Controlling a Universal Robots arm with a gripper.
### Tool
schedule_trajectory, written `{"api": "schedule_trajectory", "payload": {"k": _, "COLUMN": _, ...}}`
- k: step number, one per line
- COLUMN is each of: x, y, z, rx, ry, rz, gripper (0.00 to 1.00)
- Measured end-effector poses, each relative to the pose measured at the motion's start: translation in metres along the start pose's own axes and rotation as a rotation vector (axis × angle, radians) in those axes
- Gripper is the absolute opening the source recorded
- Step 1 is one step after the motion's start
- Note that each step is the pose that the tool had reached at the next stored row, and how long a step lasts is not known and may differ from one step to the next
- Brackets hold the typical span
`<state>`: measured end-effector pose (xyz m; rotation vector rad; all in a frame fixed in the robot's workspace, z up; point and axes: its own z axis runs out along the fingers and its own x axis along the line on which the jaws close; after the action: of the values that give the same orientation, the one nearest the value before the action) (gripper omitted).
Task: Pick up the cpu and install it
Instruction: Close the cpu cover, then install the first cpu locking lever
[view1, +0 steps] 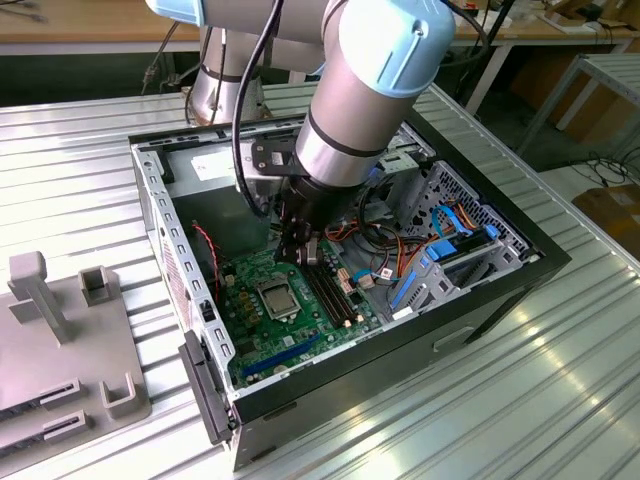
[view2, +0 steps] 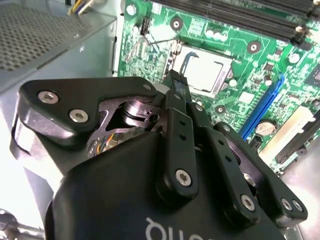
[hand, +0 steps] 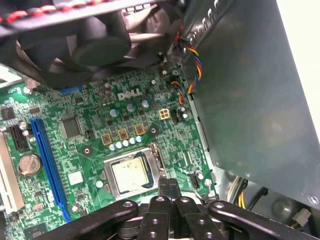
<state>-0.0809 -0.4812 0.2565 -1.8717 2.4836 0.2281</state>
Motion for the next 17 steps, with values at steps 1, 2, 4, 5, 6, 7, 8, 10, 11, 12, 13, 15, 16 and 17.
{"api": "schedule_trajectory", "payload": {"k": 1, "x": 0.0007, "y": 0.0005, "z": 0.0000, "rx": 0.0000, "ry": 0.0001, "rz": 0.000, "gripper": 0.11}}
{"api": "schedule_trajectory", "payload": {"k": 2, "x": 0.0019, "y": 0.0011, "z": -0.0001, "rx": 0.0000, "ry": 0.0000, "rz": 0.000, "gripper": 0.11}}
{"api": "schedule_trajectory", "payload": {"k": 4, "x": 0.0031, "y": 0.0013, "z": -0.0002, "rx": 0.0000, "ry": 0.0000, "rz": 0.000, "gripper": 0.11}}
{"api": "schedule_trajectory", "payload": {"k": 5, "x": 0.0033, "y": 0.0012, "z": -0.0002, "rx": 0.0000, "ry": 0.0000, "rz": 0.000, "gripper": 0.11}}
{"api": "schedule_trajectory", "payload": {"k": 6, "x": 0.0035, "y": 0.0012, "z": -0.0002, "rx": 0.0000, "ry": 0.0000, "rz": 0.000, "gripper": 0.11}}
{"api": "schedule_trajectory", "payload": {"k": 7, "x": 0.0036, "y": 0.0011, "z": -0.0002, "rx": 0.0000, "ry": 0.0000, "rz": 0.000, "gripper": 0.11}}
{"api": "schedule_trajectory", "payload": {"k": 8, "x": 0.0036, "y": 0.0009, "z": -0.0003, "rx": -0.0001, "ry": 0.0001, "rz": 0.000, "gripper": 0.11}}
{"api": "schedule_trajectory", "payload": {"k": 10, "x": 0.0031, "y": -0.0010, "z": -0.0004, "rx": -0.0001, "ry": 0.0000, "rz": 0.000, "gripper": 0.11}}
{"api": "schedule_trajectory", "payload": {"k": 11, "x": 0.0024, "y": -0.0031, "z": -0.0005, "rx": 0.0000, "ry": 0.0000, "rz": 0.000, "gripper": 0.11}}
{"api": "schedule_trajectory", "payload": {"k": 12, "x": 0.0015, "y": -0.0062, "z": -0.0005, "rx": 0.0000, "ry": 0.0000, "rz": 0.000, "gripper": 0.11}}
{"api": "schedule_trajectory", "payload": {"k": 13, "x": 0.0004, "y": -0.0095, "z": -0.0006, "rx": 0.0000, "ry": 0.0000, "rz": 0.000, "gripper": 0.11}}
{"api": "schedule_trajectory", "payload": {"k": 15, "x": -0.0029, "y": -0.0175, "z": -0.0006, "rx": 0.0000, "ry": 0.0000, "rz": 0.000, "gripper": 0.11}}
{"api": "schedule_trajectory", "payload": {"k": 16, "x": -0.0046, "y": -0.0210, "z": -0.0005, "rx": 0.0002, "ry": -0.0002, "rz": 0.000, "gripper": 0.11}}
{"api": "schedule_trajectory", "payload": {"k": 17, "x": -0.0065, "y": -0.0244, "z": -0.0005, "rx": 0.0003, "ry": -0.0002, "rz": 0.000, "gripper": 0.11}}
